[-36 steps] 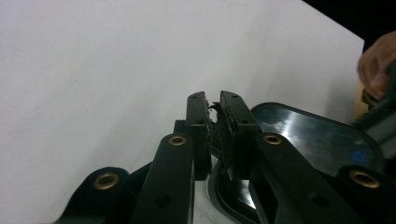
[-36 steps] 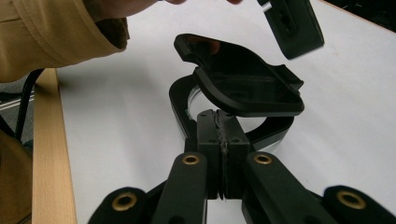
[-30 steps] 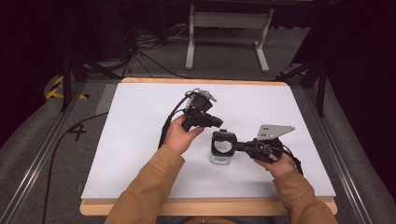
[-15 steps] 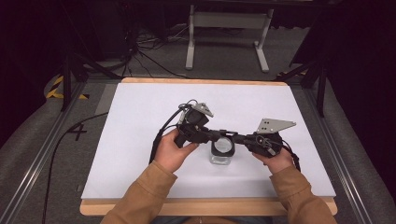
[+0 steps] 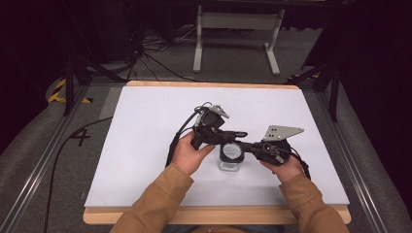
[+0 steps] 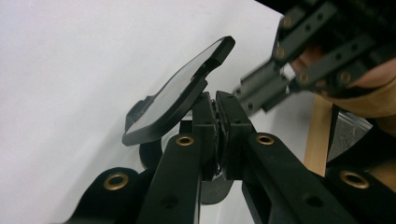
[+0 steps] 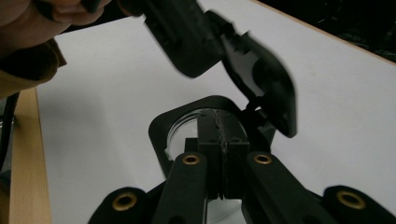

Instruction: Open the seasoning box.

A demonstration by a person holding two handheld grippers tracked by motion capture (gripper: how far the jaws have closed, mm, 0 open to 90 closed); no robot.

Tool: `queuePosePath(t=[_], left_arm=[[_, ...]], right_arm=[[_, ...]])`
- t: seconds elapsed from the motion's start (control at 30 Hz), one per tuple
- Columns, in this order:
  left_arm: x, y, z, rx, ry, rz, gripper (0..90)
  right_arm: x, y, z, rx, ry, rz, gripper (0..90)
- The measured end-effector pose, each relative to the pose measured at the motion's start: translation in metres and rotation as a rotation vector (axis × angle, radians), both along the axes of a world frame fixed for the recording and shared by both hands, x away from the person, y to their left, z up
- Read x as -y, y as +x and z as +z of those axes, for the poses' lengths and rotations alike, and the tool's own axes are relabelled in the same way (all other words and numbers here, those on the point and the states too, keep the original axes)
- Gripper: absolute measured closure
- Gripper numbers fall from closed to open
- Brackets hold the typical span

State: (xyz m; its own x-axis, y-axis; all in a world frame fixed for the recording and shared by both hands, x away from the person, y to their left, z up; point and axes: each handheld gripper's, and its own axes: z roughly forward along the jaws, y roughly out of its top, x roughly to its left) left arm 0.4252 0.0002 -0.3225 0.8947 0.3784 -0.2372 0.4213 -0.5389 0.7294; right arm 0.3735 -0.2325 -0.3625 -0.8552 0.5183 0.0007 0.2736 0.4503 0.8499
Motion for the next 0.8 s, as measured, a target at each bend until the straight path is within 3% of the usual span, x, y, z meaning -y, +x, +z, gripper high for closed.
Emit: queuePosePath(t=[0.27, 0.5, 0.8], left_arm=[[0.000, 0.011, 0.004, 0.003, -0.013, 0.003, 86.6], [0.002, 0.018, 0.007, -0.002, -0.042, 0.016, 86.6], [0.003, 0.029, 0.010, 0.023, -0.025, 0.047, 87.6]], right_arm=[[-0.005, -0.006, -0.011, -0.043, -0.049, 0.041, 89.7], [-0.001, -0.008, -0.014, -0.036, -0.059, 0.030, 89.8], [0.001, -0.010, -0.015, -0.026, -0.054, 0.037, 90.0]])
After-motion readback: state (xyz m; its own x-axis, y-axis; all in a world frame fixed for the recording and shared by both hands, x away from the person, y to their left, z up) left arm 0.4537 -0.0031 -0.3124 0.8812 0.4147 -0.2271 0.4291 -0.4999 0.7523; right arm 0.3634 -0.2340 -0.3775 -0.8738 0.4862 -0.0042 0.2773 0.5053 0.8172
